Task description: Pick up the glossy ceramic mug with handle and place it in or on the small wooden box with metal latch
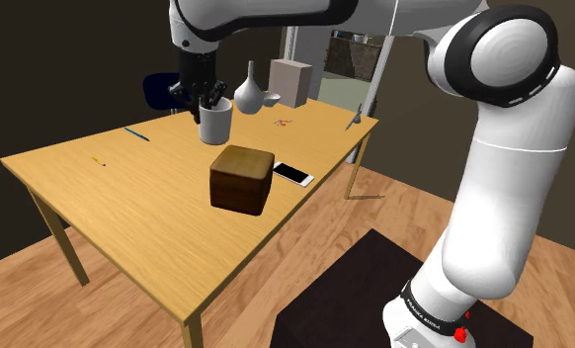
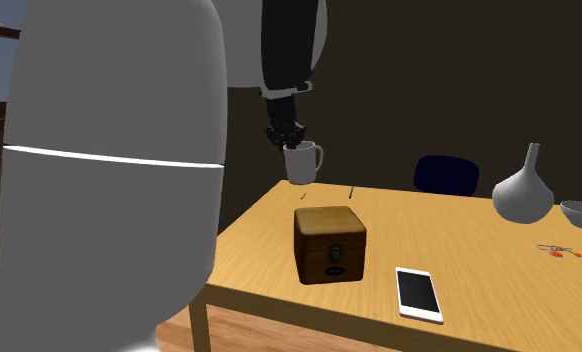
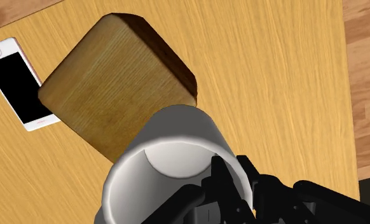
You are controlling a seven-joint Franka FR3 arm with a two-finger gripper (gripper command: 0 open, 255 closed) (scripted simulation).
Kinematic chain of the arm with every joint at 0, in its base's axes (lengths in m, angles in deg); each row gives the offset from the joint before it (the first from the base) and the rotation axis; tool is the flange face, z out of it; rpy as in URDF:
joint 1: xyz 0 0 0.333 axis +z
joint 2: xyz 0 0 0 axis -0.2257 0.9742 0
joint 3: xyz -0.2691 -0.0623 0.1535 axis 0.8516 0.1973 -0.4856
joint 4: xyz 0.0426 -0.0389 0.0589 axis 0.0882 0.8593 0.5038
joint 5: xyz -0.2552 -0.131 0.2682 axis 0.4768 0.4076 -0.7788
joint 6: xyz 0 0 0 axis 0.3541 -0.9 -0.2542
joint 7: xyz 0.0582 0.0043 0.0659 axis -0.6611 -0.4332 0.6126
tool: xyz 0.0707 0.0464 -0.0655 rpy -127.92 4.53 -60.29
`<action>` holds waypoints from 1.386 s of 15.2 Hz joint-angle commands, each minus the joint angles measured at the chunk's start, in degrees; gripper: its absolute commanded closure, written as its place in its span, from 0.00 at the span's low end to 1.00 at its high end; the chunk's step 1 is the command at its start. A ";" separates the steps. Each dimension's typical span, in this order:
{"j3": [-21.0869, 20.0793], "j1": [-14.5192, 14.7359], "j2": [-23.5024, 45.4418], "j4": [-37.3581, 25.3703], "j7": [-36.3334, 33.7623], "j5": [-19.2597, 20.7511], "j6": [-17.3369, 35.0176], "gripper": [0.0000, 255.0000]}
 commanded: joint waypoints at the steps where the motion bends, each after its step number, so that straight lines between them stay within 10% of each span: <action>1: 0.67 -2.21 -2.51 3.20 2.67 -1.35 1.34 1.00; 8: 4.01 -8.47 -9.44 10.36 12.36 -5.36 3.50 1.00; 21: 4.23 -8.60 -8.76 19.53 10.98 -4.55 13.22 1.00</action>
